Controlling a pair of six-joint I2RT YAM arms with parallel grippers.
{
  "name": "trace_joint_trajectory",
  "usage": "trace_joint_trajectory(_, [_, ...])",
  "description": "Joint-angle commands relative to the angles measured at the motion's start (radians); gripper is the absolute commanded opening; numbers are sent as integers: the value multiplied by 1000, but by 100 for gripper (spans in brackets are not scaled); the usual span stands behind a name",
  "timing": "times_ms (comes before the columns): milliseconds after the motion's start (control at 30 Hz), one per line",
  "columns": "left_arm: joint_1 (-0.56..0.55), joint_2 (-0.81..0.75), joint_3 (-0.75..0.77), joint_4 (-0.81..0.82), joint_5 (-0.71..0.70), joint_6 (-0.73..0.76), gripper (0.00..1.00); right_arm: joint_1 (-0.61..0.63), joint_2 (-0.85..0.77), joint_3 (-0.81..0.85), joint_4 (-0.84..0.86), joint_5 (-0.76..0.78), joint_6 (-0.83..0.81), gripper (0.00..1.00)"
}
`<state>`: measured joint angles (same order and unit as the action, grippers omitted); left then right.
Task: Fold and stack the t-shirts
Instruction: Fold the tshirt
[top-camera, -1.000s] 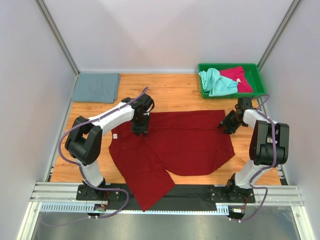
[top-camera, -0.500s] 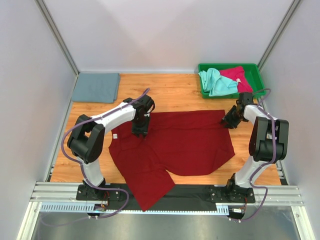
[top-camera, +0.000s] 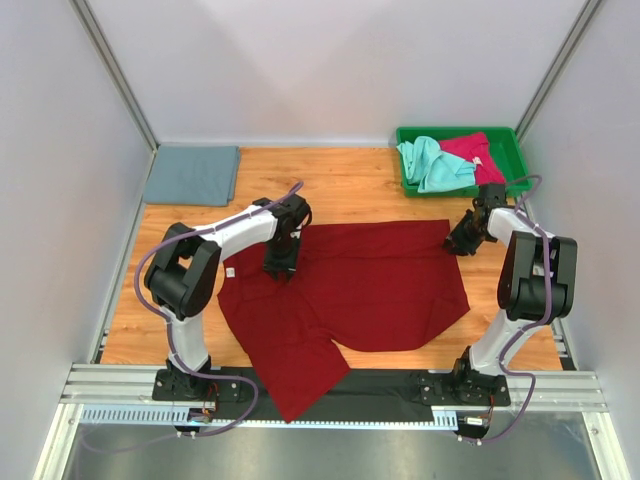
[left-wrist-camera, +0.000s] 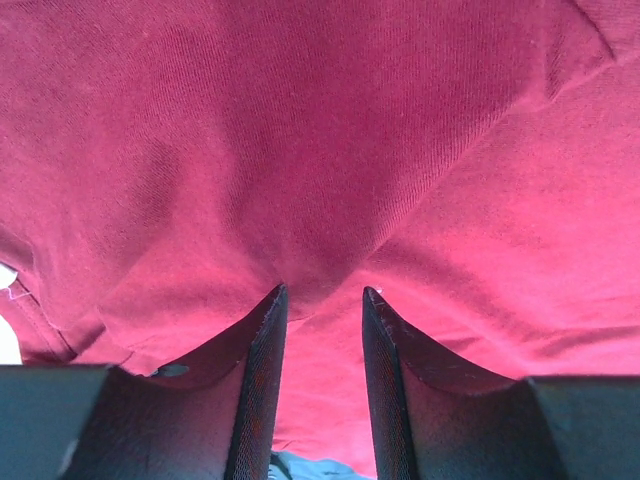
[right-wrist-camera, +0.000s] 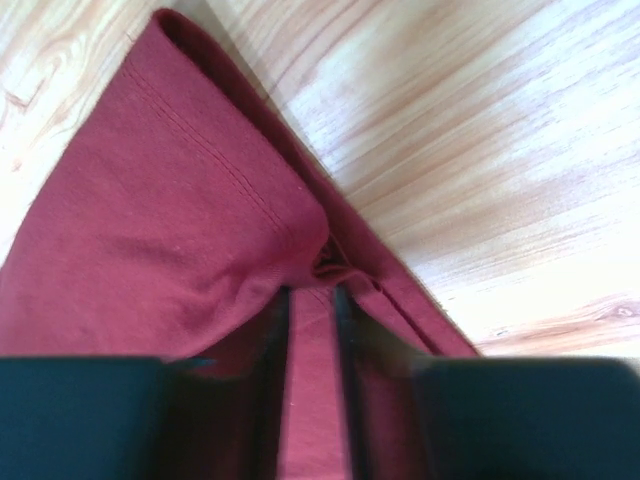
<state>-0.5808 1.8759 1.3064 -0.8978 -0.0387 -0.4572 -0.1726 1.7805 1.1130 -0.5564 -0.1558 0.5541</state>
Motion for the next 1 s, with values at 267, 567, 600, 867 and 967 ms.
trace_joint_trajectory(267, [-1,62,103,-4,-114,31,35,-5,-21,-27,12,15,-10,32])
trace_joint_trajectory(567, [1,92,142,-10,-191,66,4,-5,-12,-28,29,35,-17,21])
trace_joint_trajectory(600, [-1,89,145,-12,-199,68,1,-4,-13,-30,30,35,-17,20])
trace_joint_trajectory(867, [-1,45,168,-38,-253,92,0,-4,-29,-48,42,27,-17,4])
trace_joint_trajectory(967, [-1,13,171,-49,-244,97,0,-4,-52,-51,29,28,-19,0])
